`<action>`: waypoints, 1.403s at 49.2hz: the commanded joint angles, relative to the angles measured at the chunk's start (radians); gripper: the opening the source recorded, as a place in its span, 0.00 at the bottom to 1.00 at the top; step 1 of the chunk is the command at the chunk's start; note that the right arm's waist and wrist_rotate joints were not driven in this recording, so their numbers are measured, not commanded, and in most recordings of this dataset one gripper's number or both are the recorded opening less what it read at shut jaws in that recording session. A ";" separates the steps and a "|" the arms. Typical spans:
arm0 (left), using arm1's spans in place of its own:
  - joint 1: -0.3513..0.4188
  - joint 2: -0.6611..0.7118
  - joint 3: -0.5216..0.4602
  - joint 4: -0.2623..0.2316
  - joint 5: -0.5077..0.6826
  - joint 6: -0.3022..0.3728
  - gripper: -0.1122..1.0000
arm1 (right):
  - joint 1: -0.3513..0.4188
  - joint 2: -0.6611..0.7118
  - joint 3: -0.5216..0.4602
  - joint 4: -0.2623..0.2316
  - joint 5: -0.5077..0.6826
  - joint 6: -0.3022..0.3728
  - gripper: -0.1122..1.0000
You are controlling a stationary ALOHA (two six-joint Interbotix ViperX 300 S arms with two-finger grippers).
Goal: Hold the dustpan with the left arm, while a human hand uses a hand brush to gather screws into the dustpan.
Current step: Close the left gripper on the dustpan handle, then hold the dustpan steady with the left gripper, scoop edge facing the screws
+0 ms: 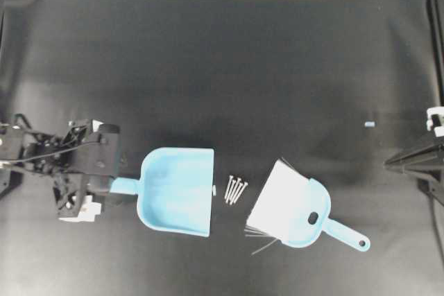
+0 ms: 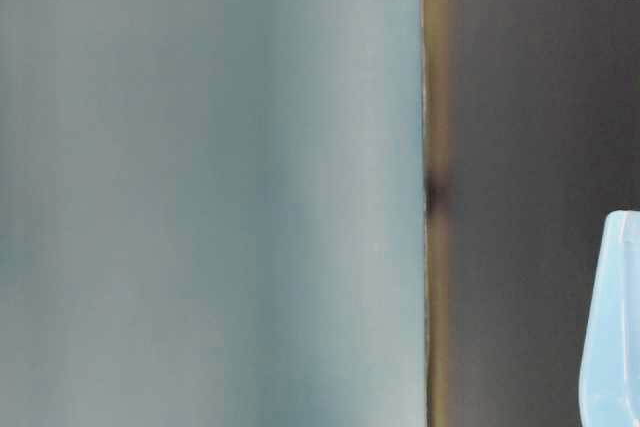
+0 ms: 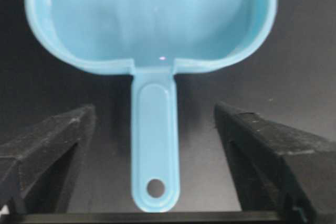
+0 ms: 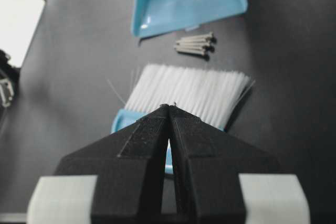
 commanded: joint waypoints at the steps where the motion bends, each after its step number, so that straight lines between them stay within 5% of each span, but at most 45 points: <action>1: 0.005 0.040 -0.028 0.003 -0.009 -0.002 0.90 | 0.000 -0.043 0.003 -0.002 0.005 0.000 0.10; 35: 0.038 0.210 -0.058 0.003 -0.147 -0.008 0.87 | 0.000 -0.055 0.015 0.003 0.009 0.000 0.10; 41: 0.037 0.210 -0.057 0.003 -0.149 -0.005 0.75 | 0.000 -0.057 0.015 0.003 0.009 0.000 0.10; 49: 0.035 0.202 -0.046 0.003 -0.156 0.006 0.36 | 0.000 -0.058 0.015 0.003 0.011 -0.002 0.10; 69: 0.037 0.072 0.048 0.003 -0.270 -0.005 0.38 | 0.000 -0.060 0.015 0.003 0.011 0.000 0.10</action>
